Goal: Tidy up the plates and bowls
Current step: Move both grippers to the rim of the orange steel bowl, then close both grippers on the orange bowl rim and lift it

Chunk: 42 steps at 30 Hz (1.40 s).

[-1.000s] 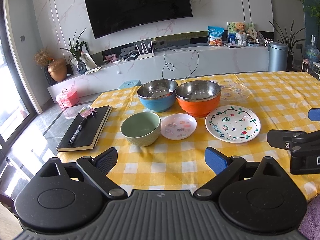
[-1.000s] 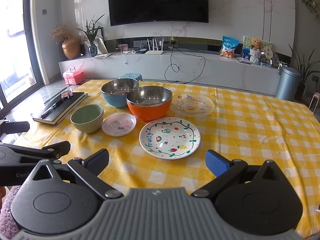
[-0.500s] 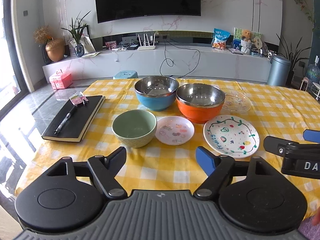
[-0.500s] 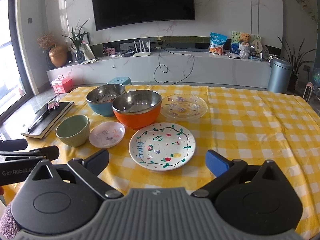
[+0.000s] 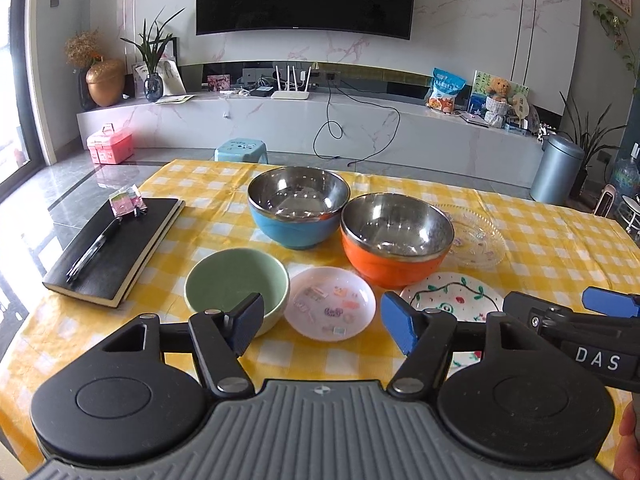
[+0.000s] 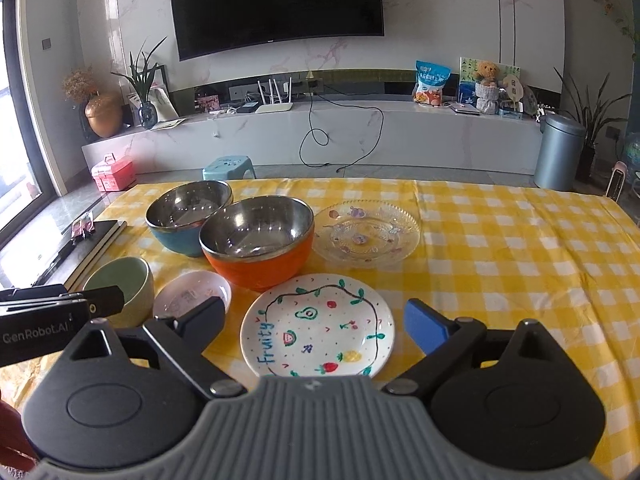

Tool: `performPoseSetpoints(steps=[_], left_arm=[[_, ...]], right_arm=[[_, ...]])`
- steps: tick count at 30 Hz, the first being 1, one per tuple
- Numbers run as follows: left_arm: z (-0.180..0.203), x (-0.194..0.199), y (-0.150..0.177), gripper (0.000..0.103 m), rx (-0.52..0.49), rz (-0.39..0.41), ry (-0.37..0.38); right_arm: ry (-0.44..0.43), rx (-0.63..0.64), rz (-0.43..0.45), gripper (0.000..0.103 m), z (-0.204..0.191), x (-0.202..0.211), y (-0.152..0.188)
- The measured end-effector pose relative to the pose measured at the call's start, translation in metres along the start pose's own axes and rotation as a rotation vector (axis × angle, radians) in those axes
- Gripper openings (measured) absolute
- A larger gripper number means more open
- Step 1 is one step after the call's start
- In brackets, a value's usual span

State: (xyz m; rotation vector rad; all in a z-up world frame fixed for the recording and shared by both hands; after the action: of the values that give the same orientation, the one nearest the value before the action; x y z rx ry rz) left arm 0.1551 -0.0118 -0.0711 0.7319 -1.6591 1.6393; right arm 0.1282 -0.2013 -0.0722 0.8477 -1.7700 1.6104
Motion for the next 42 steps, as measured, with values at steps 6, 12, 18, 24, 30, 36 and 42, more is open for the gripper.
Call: performPoseSetpoints(steps=[6,12,18,24,30,36,42], left_arm=[[0.010,-0.022,-0.023,0.080,-0.003,-0.021,0.032],[0.016,-0.047,-0.051,0.080,0.035,-0.035,0.060],[0.017,-0.075,-0.071,0.078,0.108,-0.070,0.085],[0.016,-0.106,-0.074,0.068,0.160,-0.158,0.078],[0.020,-0.128,-0.071,0.059,0.172,-0.226,0.086],[0.025,-0.144,-0.070,0.041,0.177,-0.265,0.104],[0.029,-0.153,-0.066,0.023,0.181,-0.293,0.110]], right_arm=[[-0.011,-0.026,-0.016,0.084,0.005,-0.025,-0.022],[-0.007,-0.084,0.010,0.074,0.014,-0.047,-0.053],[-0.032,-0.157,-0.020,0.062,0.015,-0.079,-0.083],[-0.047,-0.183,-0.075,0.056,0.010,-0.112,-0.093],[-0.044,-0.206,-0.141,0.045,0.007,-0.138,-0.090],[-0.064,-0.247,-0.196,0.030,0.007,-0.155,-0.084],[-0.083,-0.267,-0.218,0.017,0.005,-0.164,-0.080]])
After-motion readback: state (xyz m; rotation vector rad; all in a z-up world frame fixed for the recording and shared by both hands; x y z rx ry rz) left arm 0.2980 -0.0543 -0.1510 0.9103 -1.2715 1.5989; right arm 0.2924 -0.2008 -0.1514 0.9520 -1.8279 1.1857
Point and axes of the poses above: each gripper's, at about its wrist camera, not at the fingertips, and x roughly against the way its jaws point, z to its right, y to its underside, the point moved 8 cm from there along -x, roughly the way its jaws point, and after that the axes turned 14 degrees about -z, right-handed, at the moved point
